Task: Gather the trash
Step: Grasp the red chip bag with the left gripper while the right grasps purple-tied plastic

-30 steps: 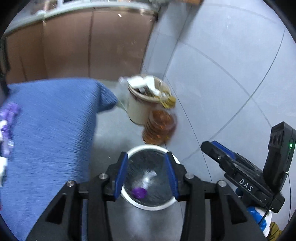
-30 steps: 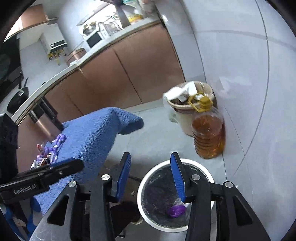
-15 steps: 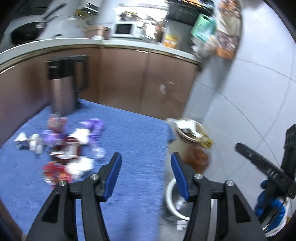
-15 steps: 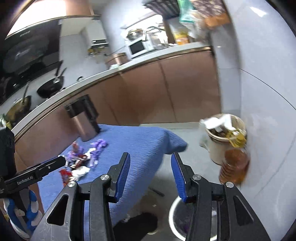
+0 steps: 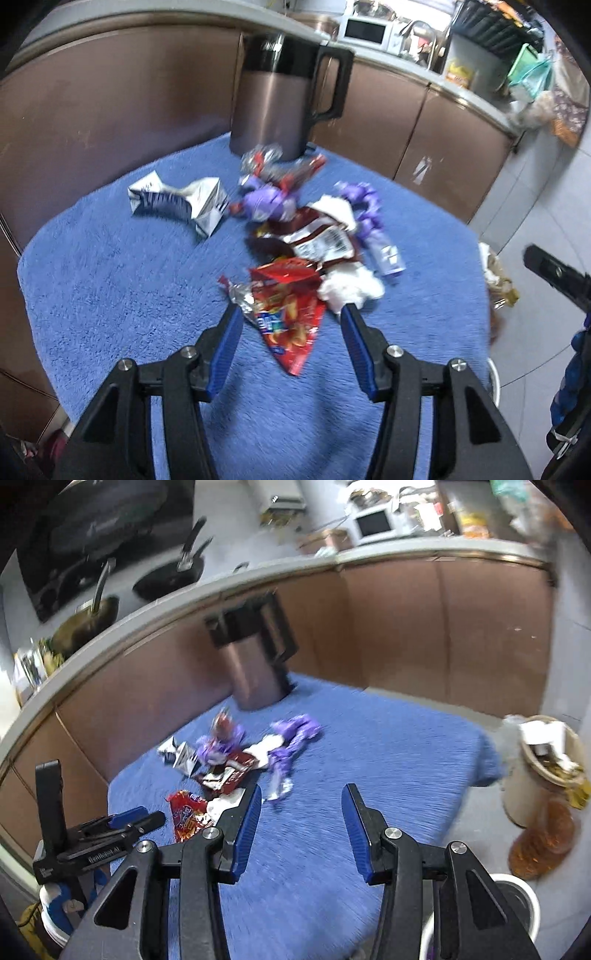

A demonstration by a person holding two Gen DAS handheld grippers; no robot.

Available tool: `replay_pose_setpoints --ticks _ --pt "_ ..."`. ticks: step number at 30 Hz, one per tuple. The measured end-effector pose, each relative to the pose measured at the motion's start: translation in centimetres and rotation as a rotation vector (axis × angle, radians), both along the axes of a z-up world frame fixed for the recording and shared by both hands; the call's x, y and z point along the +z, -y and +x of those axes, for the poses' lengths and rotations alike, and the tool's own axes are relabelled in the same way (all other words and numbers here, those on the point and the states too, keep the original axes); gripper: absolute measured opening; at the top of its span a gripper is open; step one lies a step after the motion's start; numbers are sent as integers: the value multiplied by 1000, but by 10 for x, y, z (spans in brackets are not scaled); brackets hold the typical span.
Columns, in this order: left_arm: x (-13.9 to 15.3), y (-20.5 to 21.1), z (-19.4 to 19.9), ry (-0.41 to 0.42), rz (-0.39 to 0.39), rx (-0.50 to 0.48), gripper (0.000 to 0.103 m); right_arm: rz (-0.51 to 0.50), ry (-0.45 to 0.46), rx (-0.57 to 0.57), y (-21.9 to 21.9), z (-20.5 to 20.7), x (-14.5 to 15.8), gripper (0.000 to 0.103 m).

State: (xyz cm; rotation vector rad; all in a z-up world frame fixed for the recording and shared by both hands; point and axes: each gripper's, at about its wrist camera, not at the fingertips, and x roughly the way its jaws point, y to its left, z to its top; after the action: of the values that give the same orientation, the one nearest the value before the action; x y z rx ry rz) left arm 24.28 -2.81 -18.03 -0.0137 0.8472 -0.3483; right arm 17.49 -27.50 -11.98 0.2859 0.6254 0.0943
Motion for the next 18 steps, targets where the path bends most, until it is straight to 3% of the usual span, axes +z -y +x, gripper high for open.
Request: replay_pose_setpoints --ticks 4,10,13,18 --pt "-17 3 14 -29 26 7 51 -3 -60 66 -23 51 -21 46" --pt "-33 6 31 -69 22 -4 34 8 -143 125 -40 114 -60 44" --pt "-37 4 33 -83 -1 -12 22 10 -169 127 -41 130 -74 41" --pt "-36 3 32 -73 -26 -19 13 29 -202 130 -38 147 -88 32"
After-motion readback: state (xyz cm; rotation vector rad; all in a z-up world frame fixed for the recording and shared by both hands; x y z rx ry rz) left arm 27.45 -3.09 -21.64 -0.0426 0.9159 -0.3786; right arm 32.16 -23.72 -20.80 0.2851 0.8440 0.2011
